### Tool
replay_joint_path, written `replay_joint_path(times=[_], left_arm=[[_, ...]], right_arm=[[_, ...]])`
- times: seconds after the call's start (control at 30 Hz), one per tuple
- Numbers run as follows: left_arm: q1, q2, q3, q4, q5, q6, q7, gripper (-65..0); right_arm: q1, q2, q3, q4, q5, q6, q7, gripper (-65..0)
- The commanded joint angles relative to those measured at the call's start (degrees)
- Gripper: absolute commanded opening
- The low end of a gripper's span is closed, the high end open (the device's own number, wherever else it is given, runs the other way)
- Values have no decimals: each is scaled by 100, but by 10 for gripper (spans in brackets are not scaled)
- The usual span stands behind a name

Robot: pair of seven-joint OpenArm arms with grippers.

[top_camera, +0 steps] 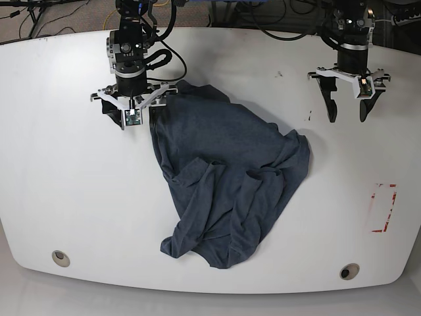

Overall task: Fold the T-shirt properly
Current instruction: 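Move the right gripper onto the T-shirt edge and close on it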

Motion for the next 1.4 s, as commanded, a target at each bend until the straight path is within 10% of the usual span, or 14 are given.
replay_joint_path(times=[0.0,0.47,1.37], left_arm=[[110,-37,27,265,-78,-27,-264,-252],[126,-179,-3,749,-157,-13,-243,-252],[-235,-206,-39,743,-1675,-86,442,-270]], right_arm=[[101,-40,-22,116,-223,-33,243,-267],[415,-94,-64,-95,-1062,321,307,-270],[35,150,445,478,2213,1129,-352,-295]])
